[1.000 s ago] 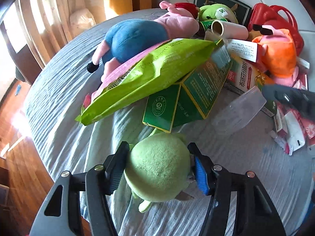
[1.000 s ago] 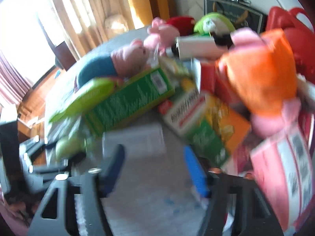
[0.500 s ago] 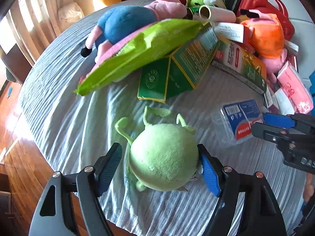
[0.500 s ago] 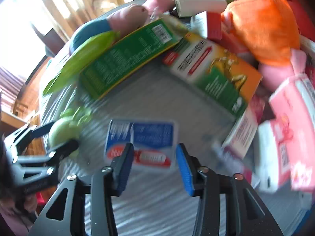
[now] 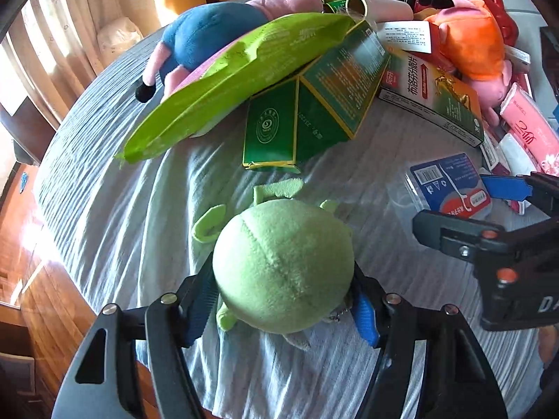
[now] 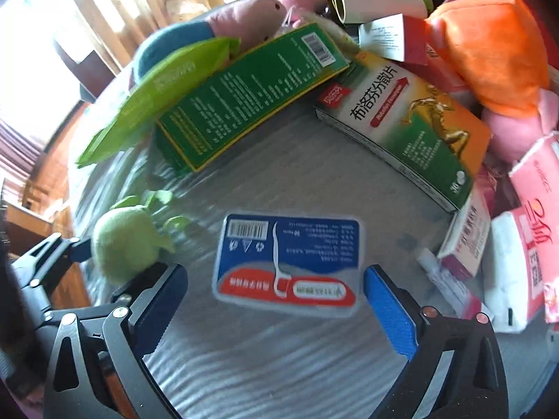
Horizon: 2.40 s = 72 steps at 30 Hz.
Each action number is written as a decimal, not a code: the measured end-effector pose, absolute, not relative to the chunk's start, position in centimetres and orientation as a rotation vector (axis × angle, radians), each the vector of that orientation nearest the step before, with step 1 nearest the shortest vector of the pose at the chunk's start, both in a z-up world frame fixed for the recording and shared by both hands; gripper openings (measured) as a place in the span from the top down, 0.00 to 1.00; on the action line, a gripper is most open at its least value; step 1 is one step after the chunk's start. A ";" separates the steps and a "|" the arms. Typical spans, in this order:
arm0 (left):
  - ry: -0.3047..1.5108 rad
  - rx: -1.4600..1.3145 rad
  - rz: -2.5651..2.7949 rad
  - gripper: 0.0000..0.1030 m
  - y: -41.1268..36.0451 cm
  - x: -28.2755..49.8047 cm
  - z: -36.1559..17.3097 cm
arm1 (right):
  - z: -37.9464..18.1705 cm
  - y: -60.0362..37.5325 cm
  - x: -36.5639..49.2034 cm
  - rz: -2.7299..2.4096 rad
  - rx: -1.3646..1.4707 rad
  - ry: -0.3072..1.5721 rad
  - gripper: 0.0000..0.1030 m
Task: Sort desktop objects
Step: 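Grasp the blue-and-white floss-pick box with the right tool, then carry the green plush in the left tool and floss box in the right tool to the blue bin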
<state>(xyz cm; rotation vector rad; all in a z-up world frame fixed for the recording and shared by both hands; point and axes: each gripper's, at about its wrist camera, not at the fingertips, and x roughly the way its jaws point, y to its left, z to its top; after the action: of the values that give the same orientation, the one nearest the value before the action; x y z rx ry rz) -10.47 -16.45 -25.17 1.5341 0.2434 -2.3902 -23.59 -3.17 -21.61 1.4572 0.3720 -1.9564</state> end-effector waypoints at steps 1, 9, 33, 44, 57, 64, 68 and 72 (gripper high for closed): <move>0.246 1.534 -2.397 0.36 -16.5 -10.5 -25.3 | -22.0 -3.3 -23.7 -1.960 1.471 0.371 0.01; 0.244 1.483 -2.463 0.41 -16.3 -9.6 -23.3 | -21.1 -2.1 -23.1 -2.018 1.461 0.367 0.12; -0.200 0.819 -3.257 0.41 2.7 -14.0 3.0 | 7.6 17.4 -15.3 -2.947 0.747 0.199 0.12; -0.343 0.725 -3.612 0.41 20.5 -11.8 8.2 | 13.1 33.3 -6.9 -3.433 0.673 0.129 0.12; -0.654 1.091 -3.598 0.41 37.0 -6.7 7.9 | 10.3 47.9 -4.0 -3.515 0.980 0.096 0.12; -0.772 1.338 -3.506 0.39 40.5 -6.7 6.4 | 7.3 51.2 -4.0 -3.449 1.206 0.080 0.12; -0.793 1.414 -3.466 0.39 41.2 -6.8 5.8 | 5.9 52.4 -4.2 -3.422 1.286 0.111 0.12; -0.764 1.407 -3.470 0.30 41.1 -6.9 5.9 | 5.6 52.8 -4.7 -3.404 1.337 0.166 0.12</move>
<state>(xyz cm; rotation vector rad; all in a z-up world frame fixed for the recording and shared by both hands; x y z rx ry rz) -6.91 41.06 5.94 1.4071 -0.7638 -3.4701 -4.70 52.84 5.61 1.3375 0.1661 -3.4035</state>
